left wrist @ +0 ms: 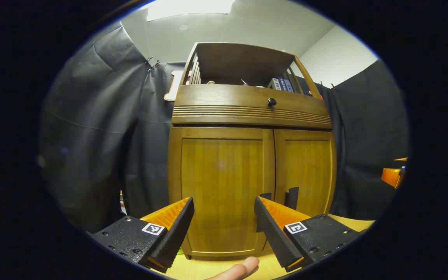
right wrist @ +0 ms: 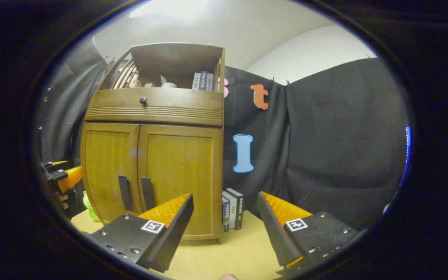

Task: Open the right door of the double-door shoe cabinet with the right hand, and open the left door with the left hand.

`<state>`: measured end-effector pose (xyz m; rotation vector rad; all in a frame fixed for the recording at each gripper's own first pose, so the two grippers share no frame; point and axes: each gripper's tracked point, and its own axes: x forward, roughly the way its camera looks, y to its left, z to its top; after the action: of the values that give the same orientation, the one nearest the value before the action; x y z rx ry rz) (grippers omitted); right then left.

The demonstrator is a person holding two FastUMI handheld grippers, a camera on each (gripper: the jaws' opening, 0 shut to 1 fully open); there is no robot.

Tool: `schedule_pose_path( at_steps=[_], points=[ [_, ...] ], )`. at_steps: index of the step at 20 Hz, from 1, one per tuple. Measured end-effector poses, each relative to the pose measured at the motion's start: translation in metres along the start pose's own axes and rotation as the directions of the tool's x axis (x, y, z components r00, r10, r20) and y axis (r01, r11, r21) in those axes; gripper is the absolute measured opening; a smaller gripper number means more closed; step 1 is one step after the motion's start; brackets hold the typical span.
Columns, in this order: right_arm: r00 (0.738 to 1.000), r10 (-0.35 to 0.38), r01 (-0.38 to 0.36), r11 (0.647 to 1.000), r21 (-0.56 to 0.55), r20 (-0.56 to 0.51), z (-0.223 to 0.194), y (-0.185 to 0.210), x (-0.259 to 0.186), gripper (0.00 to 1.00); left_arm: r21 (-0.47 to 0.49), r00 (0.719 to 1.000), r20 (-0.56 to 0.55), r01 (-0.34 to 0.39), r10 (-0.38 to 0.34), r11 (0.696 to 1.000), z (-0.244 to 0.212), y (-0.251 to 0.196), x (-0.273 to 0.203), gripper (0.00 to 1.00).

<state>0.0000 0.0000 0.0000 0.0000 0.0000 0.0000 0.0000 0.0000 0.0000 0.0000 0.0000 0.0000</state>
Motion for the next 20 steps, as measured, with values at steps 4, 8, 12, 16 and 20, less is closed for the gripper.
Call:
schedule_pose_path(
  at_steps=[4, 8, 12, 16, 20],
  points=[
    [0.999, 0.025, -0.024, 0.999, -0.031, 0.027, 0.012, 0.014, -0.005, 0.97, 0.003, 1.0, -0.003, 0.002, -0.002, 1.0, -0.001, 0.006, 0.005, 0.96],
    [0.998, 0.016, -0.012, 0.997, -0.072, 0.054, 0.016, 0.013, -0.009, 0.96, -0.007, 1.0, -0.026, 0.011, -0.011, 1.0, -0.007, 0.004, 0.011, 0.96],
    [0.999, 0.027, -0.024, 0.998, -0.066, 0.043, 0.011, 0.012, -0.009, 0.96, -0.026, 0.999, -0.025, 0.021, -0.021, 0.999, -0.006, -0.001, 0.009, 0.96],
    [0.999, 0.025, -0.023, 0.998, -0.056, 0.031, 0.005, 0.007, -0.008, 0.96, -0.037, 0.999, -0.024, 0.039, -0.04, 0.999, -0.005, -0.008, 0.008, 0.95],
    [0.999, 0.022, -0.02, 0.999, -0.049, 0.033, 0.006, 0.003, -0.006, 0.96, -0.033, 0.999, -0.028, 0.032, -0.033, 0.999, -0.005, -0.006, 0.01, 0.95]
  ],
)
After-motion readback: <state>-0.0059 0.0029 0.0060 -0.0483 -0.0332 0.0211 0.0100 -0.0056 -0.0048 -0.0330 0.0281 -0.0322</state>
